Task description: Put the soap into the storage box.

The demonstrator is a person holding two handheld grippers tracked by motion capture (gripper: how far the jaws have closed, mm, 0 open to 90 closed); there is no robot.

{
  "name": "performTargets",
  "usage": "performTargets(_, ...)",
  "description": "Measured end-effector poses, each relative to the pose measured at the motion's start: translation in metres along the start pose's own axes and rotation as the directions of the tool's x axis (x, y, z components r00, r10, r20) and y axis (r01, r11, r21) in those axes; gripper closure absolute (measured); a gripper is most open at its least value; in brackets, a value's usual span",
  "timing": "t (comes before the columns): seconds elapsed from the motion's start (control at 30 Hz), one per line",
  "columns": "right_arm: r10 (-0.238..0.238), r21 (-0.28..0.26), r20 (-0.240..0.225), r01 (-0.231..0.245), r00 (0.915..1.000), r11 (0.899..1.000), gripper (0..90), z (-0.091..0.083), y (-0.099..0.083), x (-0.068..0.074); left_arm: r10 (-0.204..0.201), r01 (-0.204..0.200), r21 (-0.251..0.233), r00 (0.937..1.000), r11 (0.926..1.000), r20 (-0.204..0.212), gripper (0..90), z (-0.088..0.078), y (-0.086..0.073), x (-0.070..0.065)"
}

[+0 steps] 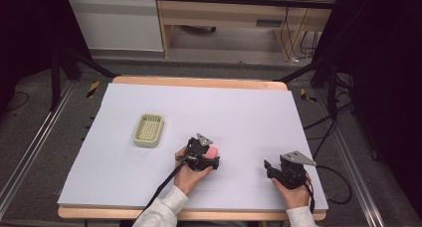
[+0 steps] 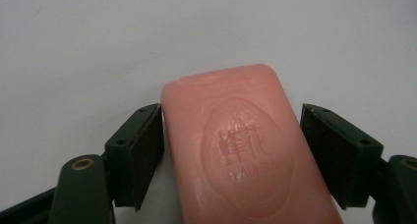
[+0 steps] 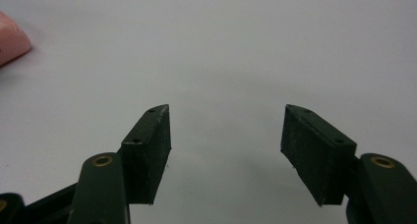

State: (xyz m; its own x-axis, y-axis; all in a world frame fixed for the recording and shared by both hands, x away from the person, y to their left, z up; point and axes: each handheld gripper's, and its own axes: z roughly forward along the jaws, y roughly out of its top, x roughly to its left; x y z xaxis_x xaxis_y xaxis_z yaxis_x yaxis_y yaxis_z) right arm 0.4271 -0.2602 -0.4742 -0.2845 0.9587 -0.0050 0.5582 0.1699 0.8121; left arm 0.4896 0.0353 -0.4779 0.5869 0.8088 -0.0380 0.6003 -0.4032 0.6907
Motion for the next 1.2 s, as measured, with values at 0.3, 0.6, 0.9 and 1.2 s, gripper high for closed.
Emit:
performTargets(0.3, -0.001, -0.001, -0.001, 0.001, 1.0, 1.0, 35.1, 0.0, 0.0, 0.0, 0.029, -0.029, 0.014, 0.9993, 0.9995, -0.022, 29.0, -0.001, -0.001, -0.004)
performTargets(0.6, 0.001, -0.002, -0.002, -0.001, 1.0, 1.0, 35.2, 0.0, 0.0, 0.0, 0.04, -0.039, 0.028, 0.999, 0.9988, -0.02, 37.3, -0.003, 0.0, 0.001)
performTargets(0.9, 0.009, 0.001, -0.008, -0.009, 0.9999, 1.0, 35.2, 0.0, 0.0, 0.0, 0.048, -0.048, 0.034, 0.9988, 0.9983, 0.005, 37.5, -0.005, 0.001, 0.004)
performTargets(1.2, 0.009, -0.002, -0.008, -0.009, 0.9999, 1.0, 35.2, -0.001, 0.0, 0.0, 0.056, -0.057, 0.037, 0.998, 0.9977, 0.03, 37.4, -0.016, 0.002, 0.009)
